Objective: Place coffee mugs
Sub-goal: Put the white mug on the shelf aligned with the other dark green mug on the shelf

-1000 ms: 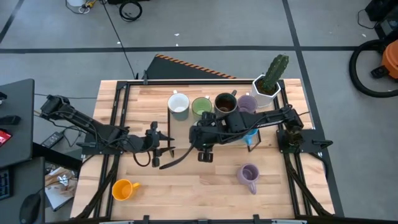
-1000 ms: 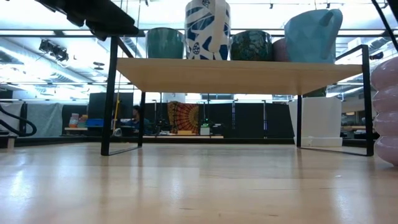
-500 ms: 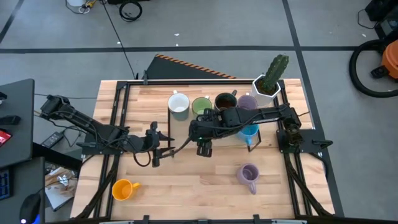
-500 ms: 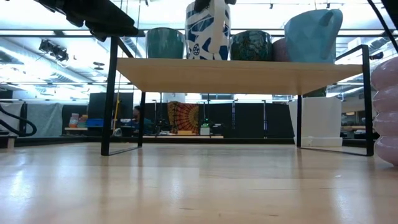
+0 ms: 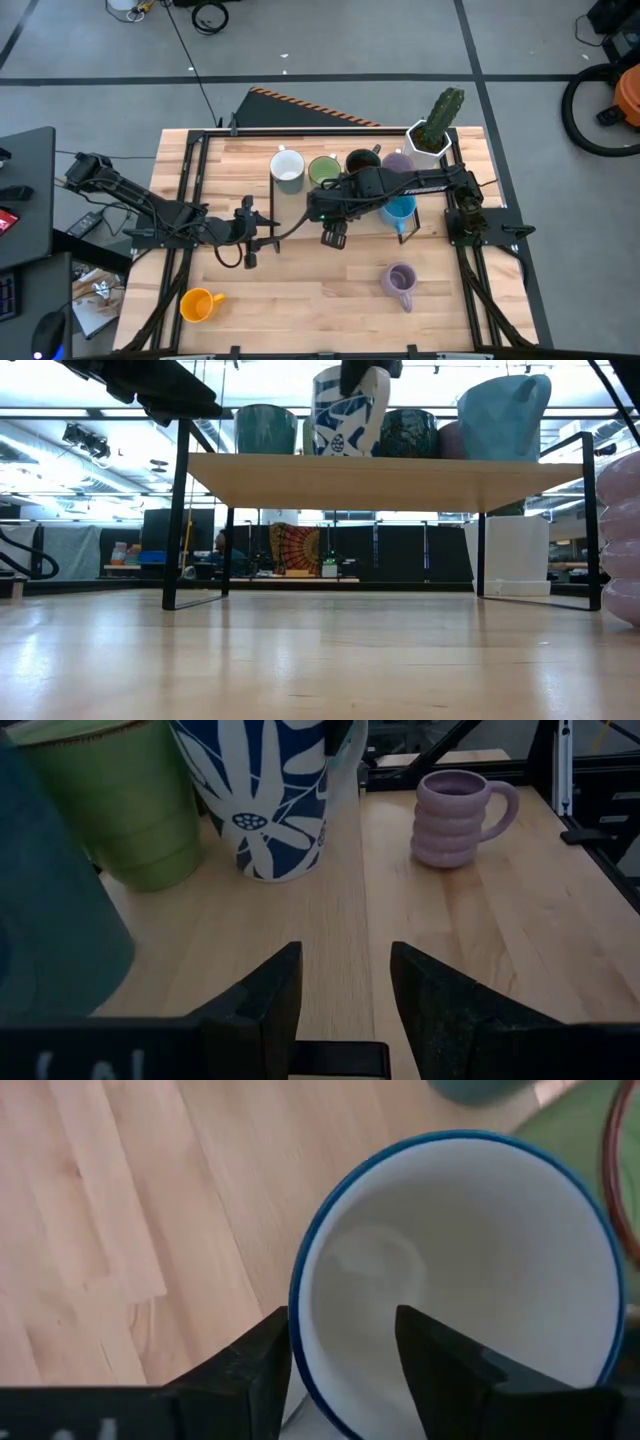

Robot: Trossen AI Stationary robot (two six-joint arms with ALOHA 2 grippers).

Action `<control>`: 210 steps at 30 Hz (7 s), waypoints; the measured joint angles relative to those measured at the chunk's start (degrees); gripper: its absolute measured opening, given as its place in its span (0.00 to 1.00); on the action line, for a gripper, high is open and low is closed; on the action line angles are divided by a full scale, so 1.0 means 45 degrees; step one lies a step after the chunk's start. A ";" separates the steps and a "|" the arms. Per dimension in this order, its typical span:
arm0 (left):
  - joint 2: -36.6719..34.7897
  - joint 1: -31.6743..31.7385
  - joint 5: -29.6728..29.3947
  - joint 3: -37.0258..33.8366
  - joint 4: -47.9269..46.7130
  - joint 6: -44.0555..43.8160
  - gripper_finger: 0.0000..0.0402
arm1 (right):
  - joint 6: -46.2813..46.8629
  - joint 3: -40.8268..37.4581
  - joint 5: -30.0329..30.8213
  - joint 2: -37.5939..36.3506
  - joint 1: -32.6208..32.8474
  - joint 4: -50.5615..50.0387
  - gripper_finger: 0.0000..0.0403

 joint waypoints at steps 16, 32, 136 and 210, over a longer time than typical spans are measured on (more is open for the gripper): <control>0.0005 0.0000 0.0003 0.0000 -0.0010 0.0034 0.40 | 0.1853 0.0000 -0.0378 -0.0005 -0.0004 -0.1388 0.39; 0.0005 0.0000 0.0007 0.0000 -0.0021 0.0039 0.40 | 0.2979 0.0000 -0.0704 -0.0040 -0.0004 -0.1472 0.39; 0.0005 -0.0034 0.0785 0.0000 -0.0685 -0.0107 0.40 | 0.2590 -0.6498 0.3813 -0.7440 0.2150 0.2609 0.29; 0.7627 0.3449 0.2622 0.4051 0.5356 0.2147 0.63 | 0.1239 -0.4551 0.1724 -0.4718 0.1312 0.3137 0.29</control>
